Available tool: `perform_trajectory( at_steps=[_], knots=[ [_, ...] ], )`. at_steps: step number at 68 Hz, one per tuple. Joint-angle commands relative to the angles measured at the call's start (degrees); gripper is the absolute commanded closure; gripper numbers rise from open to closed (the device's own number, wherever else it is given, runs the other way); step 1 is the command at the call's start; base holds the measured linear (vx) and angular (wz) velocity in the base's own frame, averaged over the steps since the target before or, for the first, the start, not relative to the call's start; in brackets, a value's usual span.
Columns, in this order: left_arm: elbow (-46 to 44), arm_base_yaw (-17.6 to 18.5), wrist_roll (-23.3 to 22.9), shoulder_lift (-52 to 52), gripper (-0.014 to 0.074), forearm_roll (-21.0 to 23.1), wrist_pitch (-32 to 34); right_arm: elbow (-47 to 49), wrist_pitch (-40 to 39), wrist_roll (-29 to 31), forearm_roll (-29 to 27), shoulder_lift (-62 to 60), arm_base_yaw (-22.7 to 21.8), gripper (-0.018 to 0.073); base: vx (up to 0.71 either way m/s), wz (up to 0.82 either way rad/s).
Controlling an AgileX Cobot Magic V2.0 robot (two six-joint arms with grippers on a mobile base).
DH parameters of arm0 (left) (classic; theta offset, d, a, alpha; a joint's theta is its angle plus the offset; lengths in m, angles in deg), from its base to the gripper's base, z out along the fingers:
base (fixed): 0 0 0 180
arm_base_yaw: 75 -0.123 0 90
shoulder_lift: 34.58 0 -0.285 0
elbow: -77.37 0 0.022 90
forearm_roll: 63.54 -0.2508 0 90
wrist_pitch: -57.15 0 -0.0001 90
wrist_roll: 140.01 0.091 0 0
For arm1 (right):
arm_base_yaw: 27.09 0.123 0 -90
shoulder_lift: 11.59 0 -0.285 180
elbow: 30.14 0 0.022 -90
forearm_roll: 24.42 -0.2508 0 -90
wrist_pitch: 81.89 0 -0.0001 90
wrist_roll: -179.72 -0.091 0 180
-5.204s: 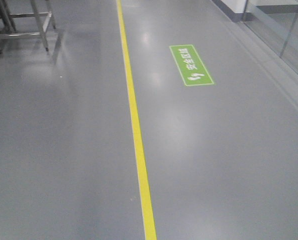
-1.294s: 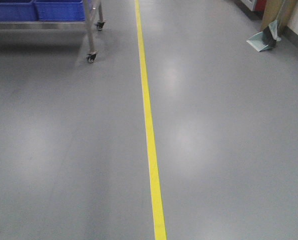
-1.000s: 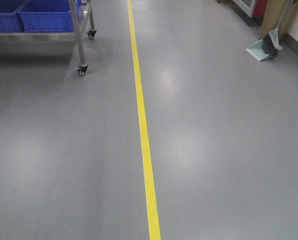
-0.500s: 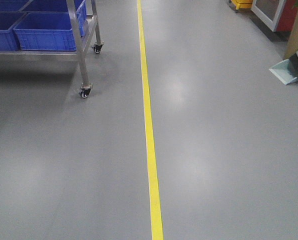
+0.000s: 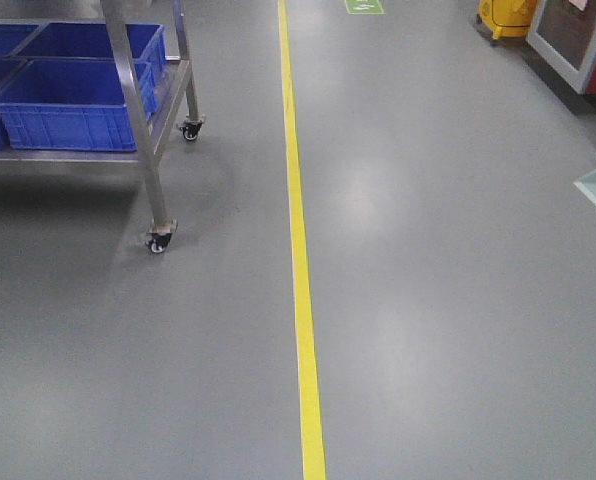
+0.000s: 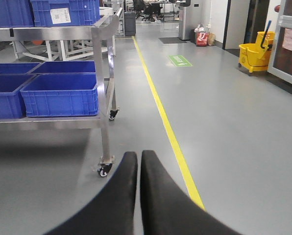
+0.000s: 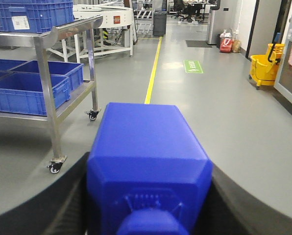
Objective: Pour parts from conveyor to right shelf
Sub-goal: 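Continue driving past the steel cart of blue bins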
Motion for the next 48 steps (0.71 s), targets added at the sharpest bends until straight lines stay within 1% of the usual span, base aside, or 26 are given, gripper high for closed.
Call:
perform_trajectory(
  at_steps=[1,48],
  knots=[
    [-1.1,0.3,-0.4,-0.3,0.0603,0.1,4.1,1.5,-4.1,0.5,-0.7,0.7,0.0,0.0565,0.62,0.06],
    [-1.1,0.3,-0.4,-0.3,0.0603,0.1,4.1,1.5,-4.1,0.5,-0.7,0.7,0.0,0.0565,0.60,0.15]
  ],
)
